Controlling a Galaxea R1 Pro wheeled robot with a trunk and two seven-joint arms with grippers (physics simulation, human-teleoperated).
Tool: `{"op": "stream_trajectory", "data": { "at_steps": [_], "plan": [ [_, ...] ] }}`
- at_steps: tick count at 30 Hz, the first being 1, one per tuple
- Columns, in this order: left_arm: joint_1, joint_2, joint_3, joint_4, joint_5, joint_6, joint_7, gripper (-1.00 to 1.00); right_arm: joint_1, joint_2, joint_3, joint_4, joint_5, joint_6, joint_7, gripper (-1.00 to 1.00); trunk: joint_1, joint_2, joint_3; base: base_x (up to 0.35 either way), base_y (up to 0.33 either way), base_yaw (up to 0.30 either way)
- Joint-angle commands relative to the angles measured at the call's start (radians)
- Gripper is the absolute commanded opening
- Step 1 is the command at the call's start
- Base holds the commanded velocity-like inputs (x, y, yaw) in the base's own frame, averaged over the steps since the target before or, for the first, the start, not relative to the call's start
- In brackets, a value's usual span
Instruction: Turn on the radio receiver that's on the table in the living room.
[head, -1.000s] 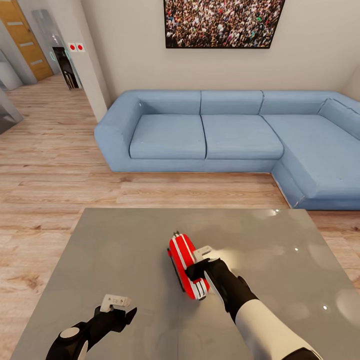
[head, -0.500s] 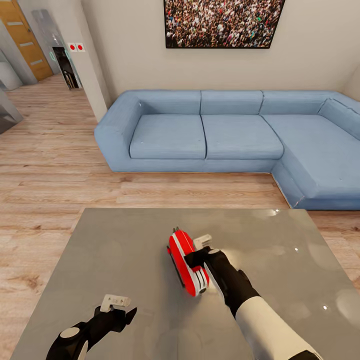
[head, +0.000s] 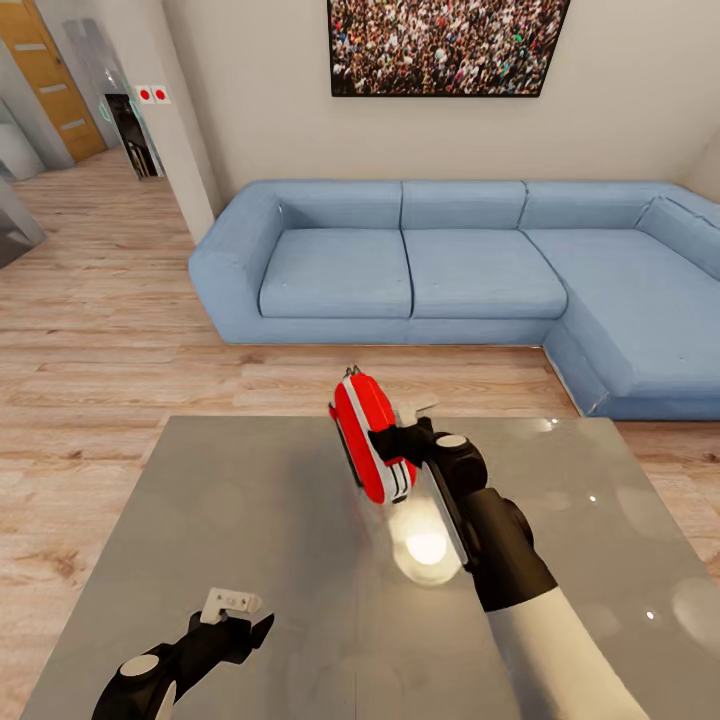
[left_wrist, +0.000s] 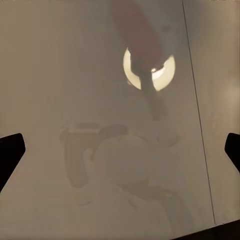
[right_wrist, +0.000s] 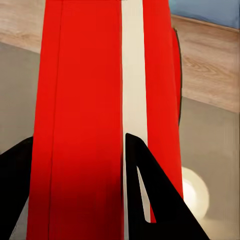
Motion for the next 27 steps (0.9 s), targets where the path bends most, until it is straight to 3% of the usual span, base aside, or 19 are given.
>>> {"op": "stream_trajectory", "data": {
  "at_steps": [1, 13, 16, 22, 24, 27],
  "plan": [
    [0.0, 0.0, 0.0, 0.0, 0.0, 0.0, 0.0, 1.0, 0.0, 0.0, 0.0, -0.01, -0.002, 0.007, 0.0, -1.0, 0.0, 0.0, 0.0, 0.0, 0.0, 0.0],
    [0.0, 0.0, 0.001, -0.001, 0.007, -0.001, -0.003, 1.0, -0.001, -0.002, 0.0, -0.052, 0.014, 0.051, -0.002, -1.0, 0.0, 0.0, 0.0, 0.0, 0.0, 0.0],
    [0.0, -0.001, 0.001, -0.001, 0.009, 0.0, -0.004, 1.0, -0.001, -0.044, 0.006, -0.055, 0.016, 0.069, -0.004, -1.0, 0.0, 0.0, 0.0, 0.0, 0.0, 0.0],
    [-0.001, -0.001, 0.001, -0.003, 0.023, 0.002, -0.005, 1.0, -0.001, -0.1, 0.005, -0.055, 0.044, 0.072, -0.007, -1.0, 0.0, 0.0, 0.0, 0.0, 0.0, 0.0],
    [-0.01, 0.0, 0.002, -0.003, 0.037, 0.008, -0.005, 1.0, -0.001, -0.125, 0.005, -0.054, 0.092, 0.069, -0.008, -1.0, 0.0, 0.0, 0.0, 0.0, 0.0, 0.0],
    [-0.031, 0.001, 0.004, -0.001, 0.051, 0.016, -0.005, 1.0, -0.001, -0.143, 0.007, -0.055, 0.169, 0.053, -0.007, -1.0, 0.0, 0.0, 0.0, 0.0, 0.0, 0.0]
  ]
}}
